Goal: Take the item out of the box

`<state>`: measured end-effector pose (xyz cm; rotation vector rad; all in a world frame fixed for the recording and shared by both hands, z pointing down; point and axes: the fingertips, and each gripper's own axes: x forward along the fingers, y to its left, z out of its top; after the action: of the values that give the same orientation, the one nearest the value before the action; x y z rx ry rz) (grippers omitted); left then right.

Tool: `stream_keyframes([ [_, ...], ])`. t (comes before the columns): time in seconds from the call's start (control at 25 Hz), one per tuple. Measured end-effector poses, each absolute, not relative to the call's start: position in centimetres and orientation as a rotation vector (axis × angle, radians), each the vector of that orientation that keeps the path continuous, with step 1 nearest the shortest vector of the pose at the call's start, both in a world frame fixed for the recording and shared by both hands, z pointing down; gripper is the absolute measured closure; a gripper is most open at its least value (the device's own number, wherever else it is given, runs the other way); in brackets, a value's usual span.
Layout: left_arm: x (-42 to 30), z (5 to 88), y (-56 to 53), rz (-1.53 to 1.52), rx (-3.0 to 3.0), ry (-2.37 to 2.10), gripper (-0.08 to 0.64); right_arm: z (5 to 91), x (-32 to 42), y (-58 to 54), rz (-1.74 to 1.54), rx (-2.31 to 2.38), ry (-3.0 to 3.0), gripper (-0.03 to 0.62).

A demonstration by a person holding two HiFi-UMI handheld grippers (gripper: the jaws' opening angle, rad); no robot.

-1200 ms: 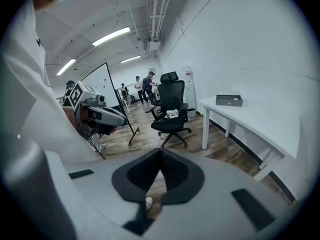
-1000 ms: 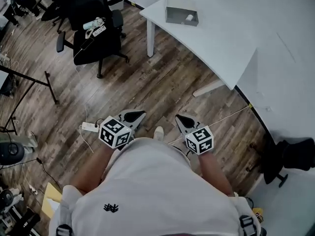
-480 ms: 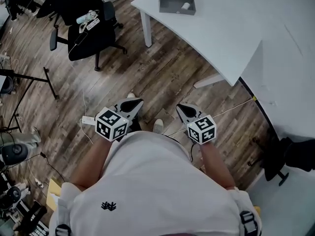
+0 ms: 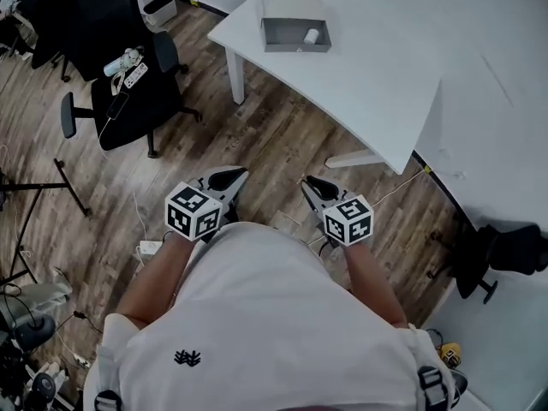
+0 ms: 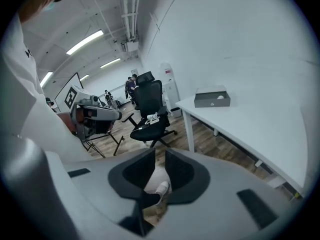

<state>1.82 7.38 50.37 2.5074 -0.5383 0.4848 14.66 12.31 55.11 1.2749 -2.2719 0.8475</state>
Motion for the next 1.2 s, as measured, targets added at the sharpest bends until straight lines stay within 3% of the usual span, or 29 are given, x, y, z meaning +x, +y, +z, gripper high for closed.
stream_keyframes([
  [0.44, -4.3, 51.0, -3.3, 0.517, 2.493, -0.456, 0.552, 54.1, 13.9, -3.2, 0.848, 1.401, -2.183, 0.523],
  [1.2, 0.2, 47.9, -18.4, 0.422, 2.463, -0.841, 0.552, 59.7, 28.8, -29.2, 0.973, 1.402, -2.016, 0.430],
])
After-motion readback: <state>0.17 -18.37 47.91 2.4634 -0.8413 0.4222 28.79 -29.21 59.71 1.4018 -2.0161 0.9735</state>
